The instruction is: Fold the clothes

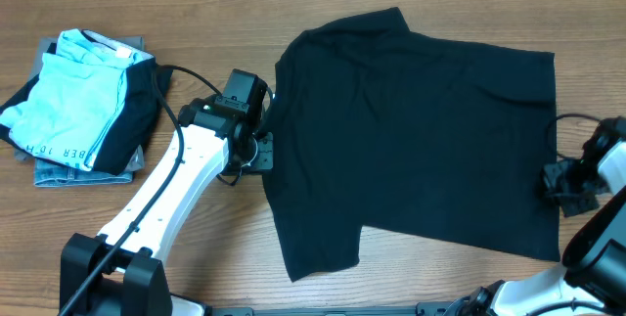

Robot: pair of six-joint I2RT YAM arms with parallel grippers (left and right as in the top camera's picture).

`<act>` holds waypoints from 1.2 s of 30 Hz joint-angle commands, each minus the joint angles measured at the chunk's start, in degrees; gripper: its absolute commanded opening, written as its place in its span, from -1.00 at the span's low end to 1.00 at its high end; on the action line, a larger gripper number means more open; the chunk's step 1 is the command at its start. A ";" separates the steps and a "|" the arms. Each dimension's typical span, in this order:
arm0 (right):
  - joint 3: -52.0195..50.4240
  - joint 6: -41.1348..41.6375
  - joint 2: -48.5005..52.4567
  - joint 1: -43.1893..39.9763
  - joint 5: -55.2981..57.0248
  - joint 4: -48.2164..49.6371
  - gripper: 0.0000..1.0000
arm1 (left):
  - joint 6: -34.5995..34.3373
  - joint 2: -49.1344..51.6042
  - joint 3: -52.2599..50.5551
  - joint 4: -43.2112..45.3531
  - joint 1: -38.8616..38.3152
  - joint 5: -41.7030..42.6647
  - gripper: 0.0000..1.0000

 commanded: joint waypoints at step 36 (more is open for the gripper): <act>24.55 -21.62 0.22 36.02 -23.12 -10.36 1.00 | 1.29 11.32 10.64 39.74 0.11 -0.42 -0.92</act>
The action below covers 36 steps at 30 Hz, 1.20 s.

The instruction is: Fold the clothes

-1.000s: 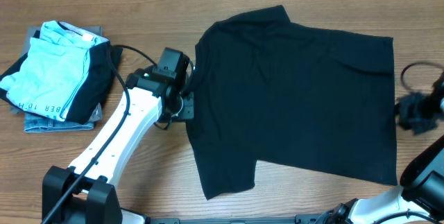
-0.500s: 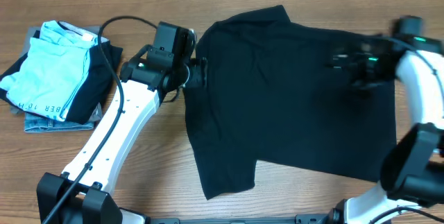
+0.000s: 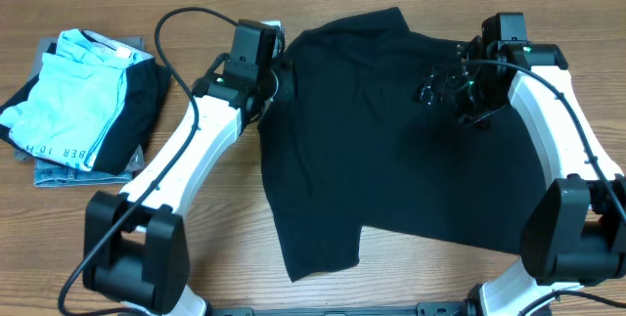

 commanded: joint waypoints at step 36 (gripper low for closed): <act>0.81 -0.39 -0.57 -0.15 0.87 0.22 1.00 | 11.58 45.90 56.48 -28.09 -0.90 3.76 -0.92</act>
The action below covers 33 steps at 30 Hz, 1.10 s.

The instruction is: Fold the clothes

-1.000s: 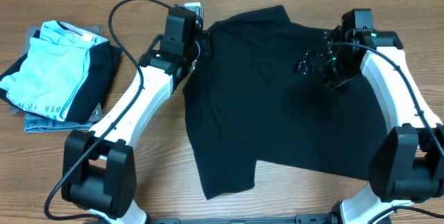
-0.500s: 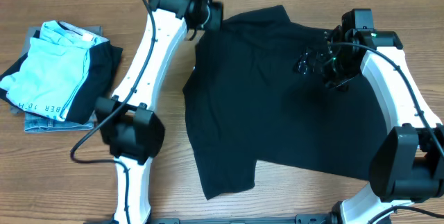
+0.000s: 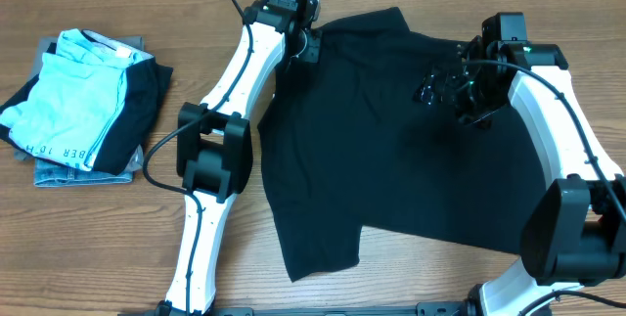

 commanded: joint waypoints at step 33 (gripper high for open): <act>0.81 -0.37 -0.57 -0.13 0.57 0.15 1.00 | -3.72 5.70 0.59 -33.09 -4.90 -2.67 -0.92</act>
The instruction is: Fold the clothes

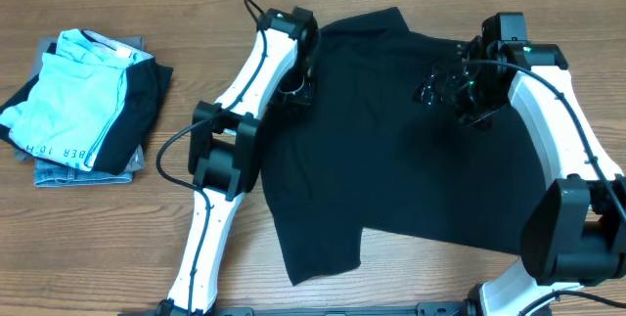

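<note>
A black T-shirt [411, 169] lies spread flat across the middle of the table. My left gripper [294, 92] points down at the shirt's left edge, below the upper left shoulder; its dark fingers blend into the cloth, so their state is unclear. My right gripper [437, 88] rests over the shirt's upper right part, its jaws also lost against the black fabric. The right arm covers the shirt's top right corner.
A stack of folded clothes [83, 101], light blue on black and denim, sits at the far left. Bare wooden table [117, 238] surrounds the shirt. The left arm's elbow [223, 150] hovers beside the shirt's left edge.
My left gripper has come from the shirt's upper left shoulder down to a lower spot on its left edge. The right arm and the shirt look unchanged.
At first my left gripper was at the shirt's left edge mid-height and my right gripper off its right edge. Then the right gripper was over the upper right part and stayed. The left went up to the shoulder and is now lower again.
</note>
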Robot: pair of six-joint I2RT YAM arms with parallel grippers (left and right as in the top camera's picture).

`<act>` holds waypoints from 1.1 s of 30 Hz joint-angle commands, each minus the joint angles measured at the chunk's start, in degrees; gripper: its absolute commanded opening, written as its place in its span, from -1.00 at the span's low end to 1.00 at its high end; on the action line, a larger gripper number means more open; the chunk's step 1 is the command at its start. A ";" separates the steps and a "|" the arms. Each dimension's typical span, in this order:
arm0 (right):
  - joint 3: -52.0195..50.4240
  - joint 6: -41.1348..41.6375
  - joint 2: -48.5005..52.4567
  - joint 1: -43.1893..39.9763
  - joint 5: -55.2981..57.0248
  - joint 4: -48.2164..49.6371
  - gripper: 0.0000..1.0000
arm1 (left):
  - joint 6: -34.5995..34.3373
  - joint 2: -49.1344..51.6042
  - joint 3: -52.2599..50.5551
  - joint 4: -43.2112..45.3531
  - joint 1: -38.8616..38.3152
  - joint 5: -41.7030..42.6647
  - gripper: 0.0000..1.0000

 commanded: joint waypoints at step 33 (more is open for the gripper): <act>0.81 -0.42 -0.57 -0.15 0.44 0.20 1.00 | 3.13 -2.45 -1.01 34.73 -0.57 -11.02 -0.92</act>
